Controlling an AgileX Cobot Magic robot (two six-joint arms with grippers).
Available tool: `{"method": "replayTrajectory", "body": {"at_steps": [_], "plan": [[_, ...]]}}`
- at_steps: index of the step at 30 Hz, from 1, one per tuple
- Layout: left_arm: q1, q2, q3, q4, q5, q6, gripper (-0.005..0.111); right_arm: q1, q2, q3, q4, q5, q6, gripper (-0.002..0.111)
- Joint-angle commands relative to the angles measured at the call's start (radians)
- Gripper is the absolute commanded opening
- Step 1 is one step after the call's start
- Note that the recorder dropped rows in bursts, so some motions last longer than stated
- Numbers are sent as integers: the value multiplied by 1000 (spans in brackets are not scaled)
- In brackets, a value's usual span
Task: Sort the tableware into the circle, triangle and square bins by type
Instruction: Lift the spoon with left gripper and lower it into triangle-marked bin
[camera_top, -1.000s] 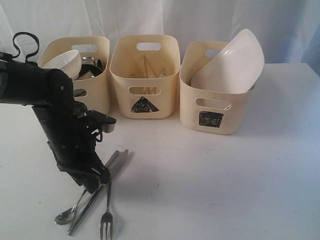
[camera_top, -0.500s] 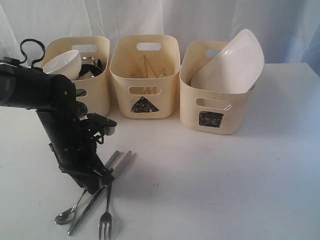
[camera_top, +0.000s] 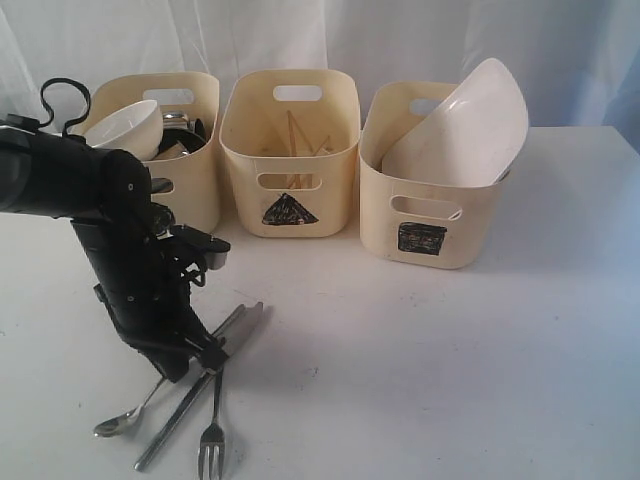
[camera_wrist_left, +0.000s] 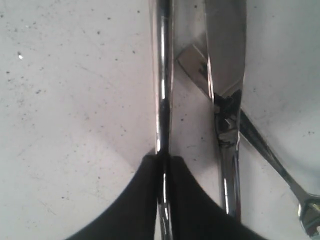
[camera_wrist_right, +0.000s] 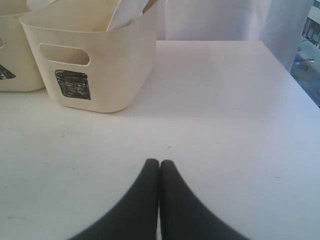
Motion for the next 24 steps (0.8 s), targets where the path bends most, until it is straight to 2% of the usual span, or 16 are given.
{"method": "replayTrajectory", "body": {"at_steps": [1,16,22,24], "plan": [[-3,-24,8,-10,11,-20,0,-4,-4,7,2,-6,4,0],[-3,-200,-24,8,-28,-20,0,-4,-4,7,2,-6,4,0],[-3,-258,-51,8,-246,27,0,-4,-4,7,2,-6,4,0],[-3,-260,-75,8,-388,48,0,-4,-4,7,2,-6,4,0]]}}
